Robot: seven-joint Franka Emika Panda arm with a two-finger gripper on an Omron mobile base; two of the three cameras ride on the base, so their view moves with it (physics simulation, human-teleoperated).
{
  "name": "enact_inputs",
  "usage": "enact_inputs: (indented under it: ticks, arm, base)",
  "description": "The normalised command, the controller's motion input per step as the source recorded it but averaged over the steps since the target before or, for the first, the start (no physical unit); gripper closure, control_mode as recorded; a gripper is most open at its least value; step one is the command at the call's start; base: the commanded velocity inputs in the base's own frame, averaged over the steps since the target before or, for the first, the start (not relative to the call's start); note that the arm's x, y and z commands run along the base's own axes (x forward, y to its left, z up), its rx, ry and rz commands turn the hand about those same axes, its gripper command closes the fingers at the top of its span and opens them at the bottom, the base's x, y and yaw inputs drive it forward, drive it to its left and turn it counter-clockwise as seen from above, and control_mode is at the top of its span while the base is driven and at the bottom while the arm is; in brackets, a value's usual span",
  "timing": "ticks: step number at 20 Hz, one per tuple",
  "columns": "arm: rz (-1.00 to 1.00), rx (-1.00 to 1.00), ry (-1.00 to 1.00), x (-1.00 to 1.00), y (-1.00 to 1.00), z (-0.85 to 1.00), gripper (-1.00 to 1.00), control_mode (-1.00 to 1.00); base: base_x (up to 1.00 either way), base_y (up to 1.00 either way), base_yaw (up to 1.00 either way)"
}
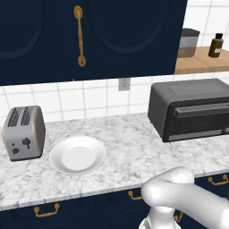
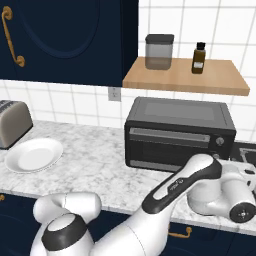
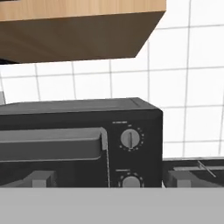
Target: Pick up the kebab skewer and baguette bread, and place them inside the toaster oven. Close the toaster oven door and start by setting the timer.
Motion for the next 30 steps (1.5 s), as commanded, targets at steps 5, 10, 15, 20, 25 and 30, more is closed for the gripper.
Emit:
enact_inputs:
  ticks: [5, 10, 15, 20, 25, 30]
  arm:
    - [0.0, 0.0, -0.05, 0.42, -0.05, -0.17, -1.0, -1.0]
    - [0.01, 0.0, -0.13, 0.41, -0.21, -0.11, -1.0, -1.0]
    - [0.02, 0.0, -0.05, 0.37, -0.36, -0.16, -1.0, -1.0]
    - [0.04, 0.0, 0.0, 0.47, -0.22, -0.03, -1.0, -1.0]
    - [0.03, 0.0, 0.0, 0.28, -0.4, -0.15, -1.0, -1.0]
    - [0.02, 0.0, 0.0, 0.38, -0.15, -0.23, -1.0, -1.0]
  base:
    - [0.0, 0.0, 0.0]
    - [0.0, 0.0, 0.0]
    - [0.0, 0.0, 0.0]
    - [0.0, 0.0, 0.0]
    - [0.0, 0.0, 0.0]
    - [0.0, 0.0, 0.0]
